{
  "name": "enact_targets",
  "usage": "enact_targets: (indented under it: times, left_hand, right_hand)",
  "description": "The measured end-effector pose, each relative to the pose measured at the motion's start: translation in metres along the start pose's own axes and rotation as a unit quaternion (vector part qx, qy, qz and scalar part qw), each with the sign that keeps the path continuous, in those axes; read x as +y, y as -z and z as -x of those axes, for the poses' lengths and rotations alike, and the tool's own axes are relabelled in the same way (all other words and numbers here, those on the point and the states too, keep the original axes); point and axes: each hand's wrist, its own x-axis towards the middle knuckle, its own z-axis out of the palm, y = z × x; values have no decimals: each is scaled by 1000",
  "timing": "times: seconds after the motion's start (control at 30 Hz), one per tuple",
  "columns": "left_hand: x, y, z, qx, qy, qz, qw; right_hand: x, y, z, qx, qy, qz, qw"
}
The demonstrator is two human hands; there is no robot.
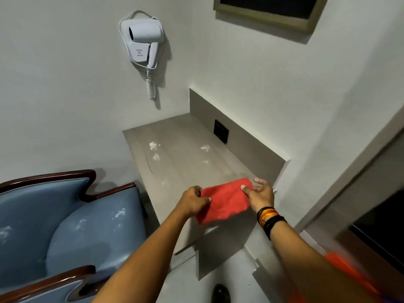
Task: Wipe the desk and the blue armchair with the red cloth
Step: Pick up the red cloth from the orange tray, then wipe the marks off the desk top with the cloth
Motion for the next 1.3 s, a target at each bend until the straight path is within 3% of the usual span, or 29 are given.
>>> enact_targets:
  times: [0.13,0.2,0.27,0.43,0.57,0.87,0.93,1.03,1.3]
  left_hand:
    - [-13,-8,-40,-79,81,46,992]
    - [-15,-10,-56,-102,83,42,990]
    - [-17,-9,-81,-32,41,-24,998]
    - [-41,5,-138,126,-52,-183,974]
    - [-58,19,-211,142,-128,-251,949]
    - [-83,16,-290,183,-164,-292,924]
    - [-80,17,-289,178,-149,-300,925]
    - [-74,20,-287,169,-138,-297,929]
    - [-69,20,-287,157,-112,-327,925]
  right_hand:
    - [-4,-50,-74,-30,22,86,996]
    - [-8,-69,-103,-36,57,147,987]
    - [-2,-94,-132,-38,107,249,962]
    - [76,-144,-120,-91,170,514,836]
    - [86,-172,-151,-59,225,535,812]
    - [11,-265,-349,-201,336,562,729]
    - [3,-275,-361,-208,340,554,731]
    - [9,-258,-345,-190,322,527,764]
    - [90,-104,-194,-76,173,539,821]
